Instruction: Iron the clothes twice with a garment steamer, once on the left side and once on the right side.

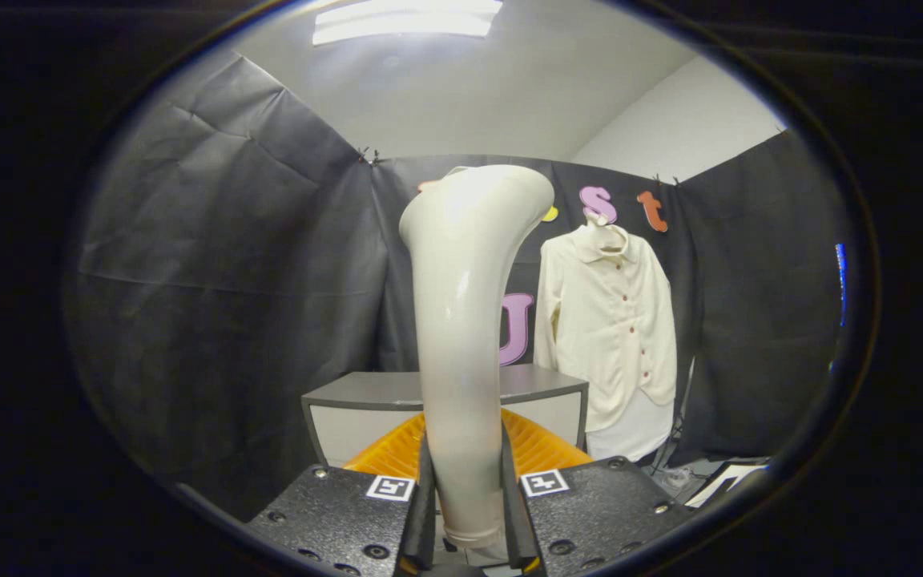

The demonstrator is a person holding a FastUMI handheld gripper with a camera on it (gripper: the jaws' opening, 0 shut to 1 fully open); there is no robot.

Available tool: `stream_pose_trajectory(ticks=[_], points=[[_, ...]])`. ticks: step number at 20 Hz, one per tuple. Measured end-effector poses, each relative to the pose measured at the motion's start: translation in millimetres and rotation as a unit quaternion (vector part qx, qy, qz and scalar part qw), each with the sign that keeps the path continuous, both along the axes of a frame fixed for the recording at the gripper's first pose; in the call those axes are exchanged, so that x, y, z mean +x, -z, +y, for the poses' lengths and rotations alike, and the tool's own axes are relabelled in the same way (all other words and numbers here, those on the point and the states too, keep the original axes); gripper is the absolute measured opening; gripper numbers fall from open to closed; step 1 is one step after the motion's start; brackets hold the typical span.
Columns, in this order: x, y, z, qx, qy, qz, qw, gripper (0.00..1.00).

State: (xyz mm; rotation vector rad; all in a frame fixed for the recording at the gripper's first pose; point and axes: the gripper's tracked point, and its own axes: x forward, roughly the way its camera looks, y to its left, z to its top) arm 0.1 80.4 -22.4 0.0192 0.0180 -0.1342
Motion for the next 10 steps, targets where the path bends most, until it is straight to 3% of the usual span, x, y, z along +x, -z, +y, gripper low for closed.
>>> stream_pose_trajectory(ticks=[10], points=[[0.0,2.9,-2.1,-0.003,0.001,0.001,1.000,0.34]])
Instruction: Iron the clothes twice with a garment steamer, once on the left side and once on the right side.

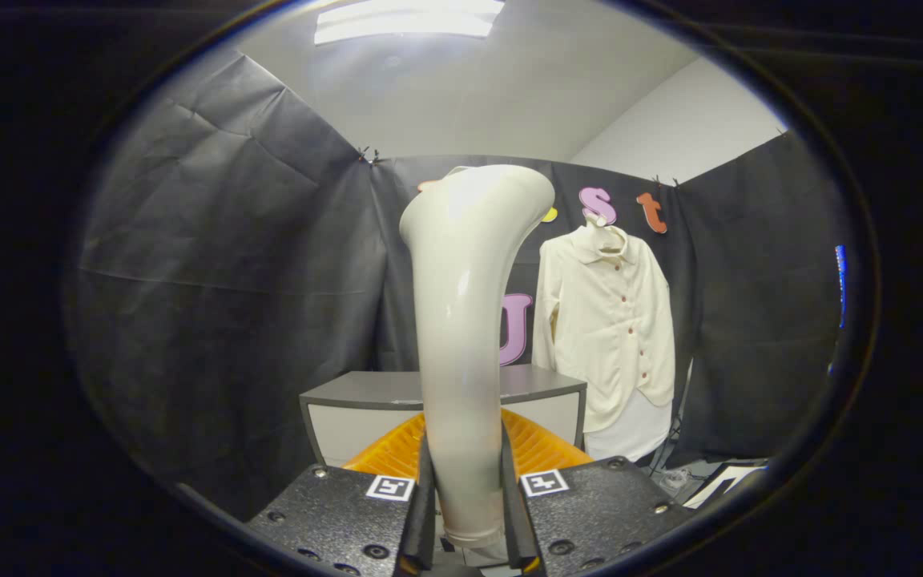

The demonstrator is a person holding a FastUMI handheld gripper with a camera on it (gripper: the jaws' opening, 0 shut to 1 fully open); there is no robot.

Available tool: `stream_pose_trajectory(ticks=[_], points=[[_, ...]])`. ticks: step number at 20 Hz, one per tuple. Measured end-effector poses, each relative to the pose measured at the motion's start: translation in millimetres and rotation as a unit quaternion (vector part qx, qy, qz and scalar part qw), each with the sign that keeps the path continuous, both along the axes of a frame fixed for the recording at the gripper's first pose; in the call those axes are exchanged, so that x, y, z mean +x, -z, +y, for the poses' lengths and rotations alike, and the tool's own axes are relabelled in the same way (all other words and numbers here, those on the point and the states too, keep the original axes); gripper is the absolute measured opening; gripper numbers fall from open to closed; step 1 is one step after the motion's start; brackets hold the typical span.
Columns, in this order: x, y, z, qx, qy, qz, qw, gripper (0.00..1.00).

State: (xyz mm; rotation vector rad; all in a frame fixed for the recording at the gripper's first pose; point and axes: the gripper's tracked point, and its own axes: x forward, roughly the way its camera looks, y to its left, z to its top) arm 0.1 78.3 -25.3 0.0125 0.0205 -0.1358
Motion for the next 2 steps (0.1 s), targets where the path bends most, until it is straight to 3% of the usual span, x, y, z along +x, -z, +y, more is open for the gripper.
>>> stream_pose_trajectory(ticks=[2], points=[[-1.0,-0.6,0.5,-0.001,0.000,0.000,1.000,0.34]])
